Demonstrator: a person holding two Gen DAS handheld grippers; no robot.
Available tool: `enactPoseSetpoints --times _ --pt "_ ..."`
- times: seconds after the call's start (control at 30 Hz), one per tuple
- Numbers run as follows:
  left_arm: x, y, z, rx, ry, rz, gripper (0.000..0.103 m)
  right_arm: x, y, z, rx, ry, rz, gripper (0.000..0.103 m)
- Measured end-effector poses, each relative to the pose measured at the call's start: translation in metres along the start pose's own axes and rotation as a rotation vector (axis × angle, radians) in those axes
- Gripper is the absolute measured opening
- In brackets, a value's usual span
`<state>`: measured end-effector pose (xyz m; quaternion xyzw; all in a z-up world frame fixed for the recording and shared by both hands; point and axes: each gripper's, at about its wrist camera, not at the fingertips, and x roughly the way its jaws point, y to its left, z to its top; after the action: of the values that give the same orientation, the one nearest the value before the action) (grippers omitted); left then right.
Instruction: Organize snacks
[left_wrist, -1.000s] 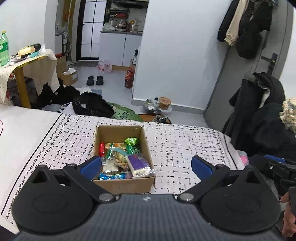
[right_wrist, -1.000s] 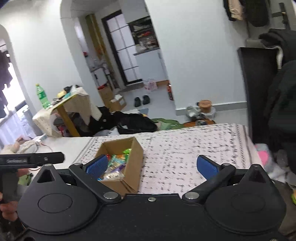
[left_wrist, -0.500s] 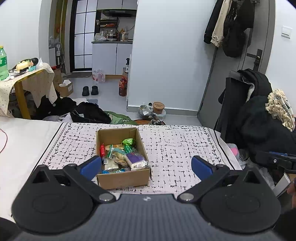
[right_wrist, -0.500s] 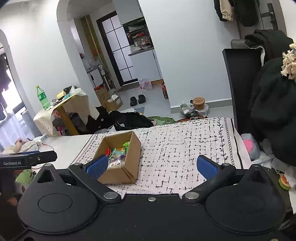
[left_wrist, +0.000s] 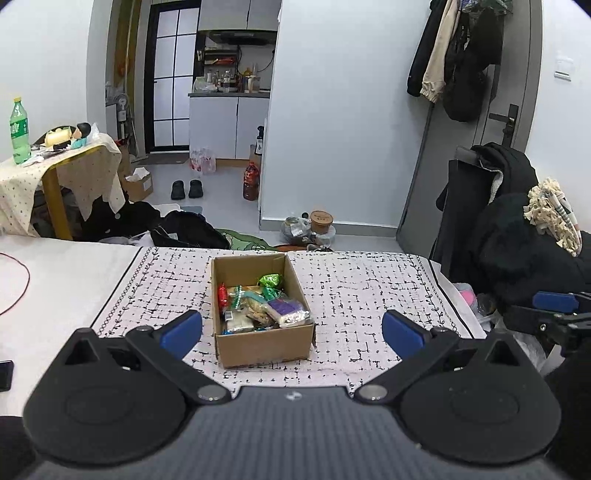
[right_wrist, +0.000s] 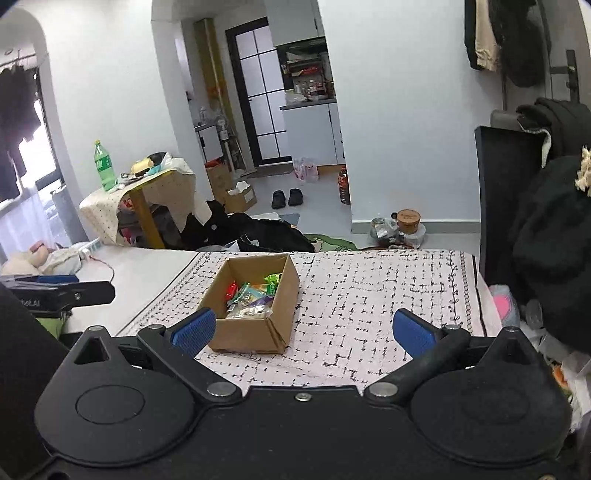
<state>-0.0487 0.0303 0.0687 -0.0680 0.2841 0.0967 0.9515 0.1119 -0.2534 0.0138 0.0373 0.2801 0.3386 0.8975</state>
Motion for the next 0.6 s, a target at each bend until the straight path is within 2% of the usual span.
enactPoseSetpoints --times 0.6 --pt "-0.021 0.006 -0.004 0.007 -0.024 -0.03 0.103 -0.009 0.012 -0.002 0.013 0.003 -0.038 0.103"
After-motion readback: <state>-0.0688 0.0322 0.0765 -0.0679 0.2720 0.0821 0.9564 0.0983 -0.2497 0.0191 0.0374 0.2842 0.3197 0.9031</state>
